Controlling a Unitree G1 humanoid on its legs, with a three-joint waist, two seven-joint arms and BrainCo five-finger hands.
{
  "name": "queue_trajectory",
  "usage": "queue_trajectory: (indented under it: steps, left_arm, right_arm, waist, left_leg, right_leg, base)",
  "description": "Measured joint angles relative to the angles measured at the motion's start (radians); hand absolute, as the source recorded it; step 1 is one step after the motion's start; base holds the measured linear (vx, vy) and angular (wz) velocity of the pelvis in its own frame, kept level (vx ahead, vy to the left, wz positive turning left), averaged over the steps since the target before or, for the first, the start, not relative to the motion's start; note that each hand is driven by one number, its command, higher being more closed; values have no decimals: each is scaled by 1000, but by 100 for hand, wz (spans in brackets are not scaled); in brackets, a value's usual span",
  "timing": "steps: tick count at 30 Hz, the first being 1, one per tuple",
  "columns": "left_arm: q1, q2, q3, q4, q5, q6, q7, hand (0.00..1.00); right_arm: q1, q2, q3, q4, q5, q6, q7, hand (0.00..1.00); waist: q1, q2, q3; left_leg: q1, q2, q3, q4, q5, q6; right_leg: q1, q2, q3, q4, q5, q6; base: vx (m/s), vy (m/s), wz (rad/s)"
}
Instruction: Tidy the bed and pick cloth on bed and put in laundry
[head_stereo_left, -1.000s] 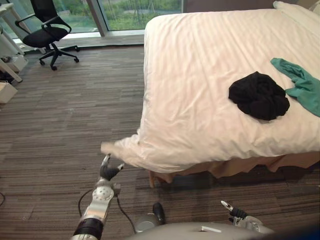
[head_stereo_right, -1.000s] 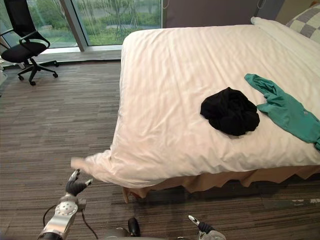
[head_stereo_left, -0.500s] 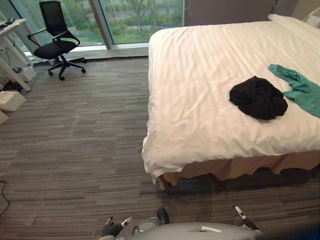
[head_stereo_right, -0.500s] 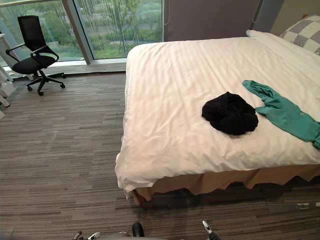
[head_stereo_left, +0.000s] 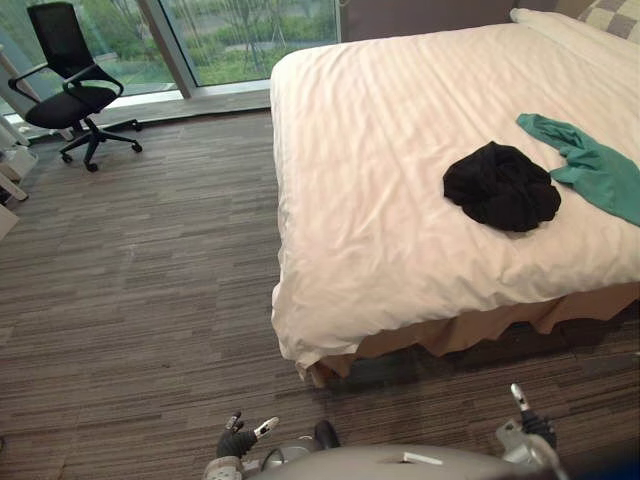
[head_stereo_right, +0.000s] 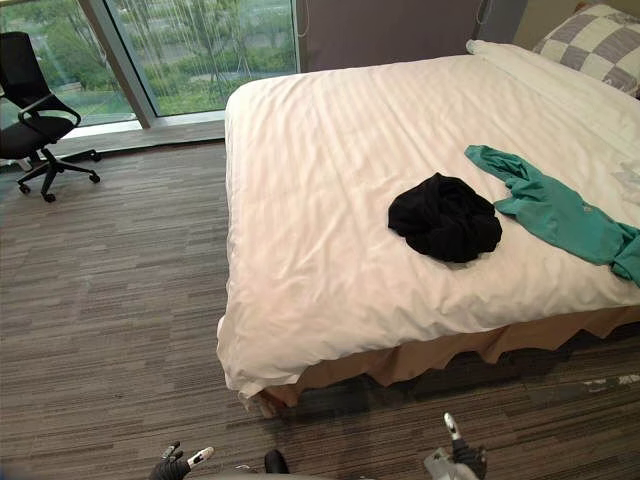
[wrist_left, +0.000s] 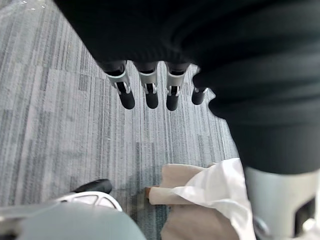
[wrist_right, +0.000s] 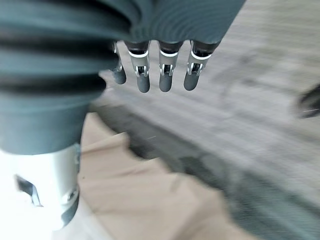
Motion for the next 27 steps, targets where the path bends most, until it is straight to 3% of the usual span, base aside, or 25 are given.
queue_trajectory:
  steps: [5,8,9,11,13,18,19,23,27]
  left_arm:
    - [-2,21,-38,-4,-43,2,-7,0]
    - [5,27,-24,-21,-60,10,-37,0]
    - [9,30,-12,-27,-58,9,-53,0]
    - [12,35,9,-27,-57,6,-69,0]
    - [24,40,14,-27,-55,0,-75,0]
    - [30,36,4,-28,-55,-6,-68,0]
    - [32,36,4,-29,-55,-9,-60,0]
    - [47,35,4,-34,-55,-20,-51,0]
    - [59,35,4,-66,-55,-34,-40,0]
  right_arm:
    - [-90,-72,-15,-32,-103,-38,15,0]
    - [-146,-199,-107,-26,-107,-43,170,0]
    - [-169,-264,-109,-29,-93,-43,240,0]
    - [-194,-339,-71,-61,-90,-35,300,0]
    - [-242,-415,53,-187,-72,22,355,0]
    - [-354,-364,206,-289,-113,89,360,0]
    - [-381,-346,246,-297,-140,103,360,100]
    - [-484,-293,364,-307,-183,153,360,100]
    - [-566,-248,441,-311,-191,192,373,100]
  waist:
    - [2,-9,6]
    - [11,-12,9]
    - [12,-7,9]
    - [9,-9,12]
    - [1,-17,15]
    - [24,-35,20]
    - [27,-34,20]
    - [35,-31,18]
    - [80,-28,16]
  left_leg:
    - [14,-7,-3,0,-12,-2]
    - [26,-22,-18,0,-26,5]
    - [28,-30,-34,0,-29,8]
    - [29,-39,-44,0,-36,9]
    - [30,-47,-62,-1,-40,16]
    - [24,-43,-83,0,-42,15]
    - [20,-38,-93,0,-41,15]
    - [19,-21,-118,7,-39,17]
    - [20,23,-154,8,-36,15]
  right_leg:
    - [16,-5,-4,-1,0,-1]
    - [36,-16,-27,-2,0,-3]
    - [45,-21,-39,-1,-2,-6]
    - [54,-29,-59,-2,-8,-16]
    - [65,-33,-83,0,-9,-19]
    - [65,-26,-104,4,0,-31]
    - [64,-19,-117,8,12,-36]
    - [62,-3,-128,32,49,-33]
    - [51,35,-127,79,112,-24]
  base:
    - [53,-5,2]
    - [57,4,15]
    - [44,14,26]
    - [28,5,23]
    - [40,-19,23]
    - [44,-47,15]
    - [87,-72,32]
    - [137,-52,29]
    - [148,-84,25]
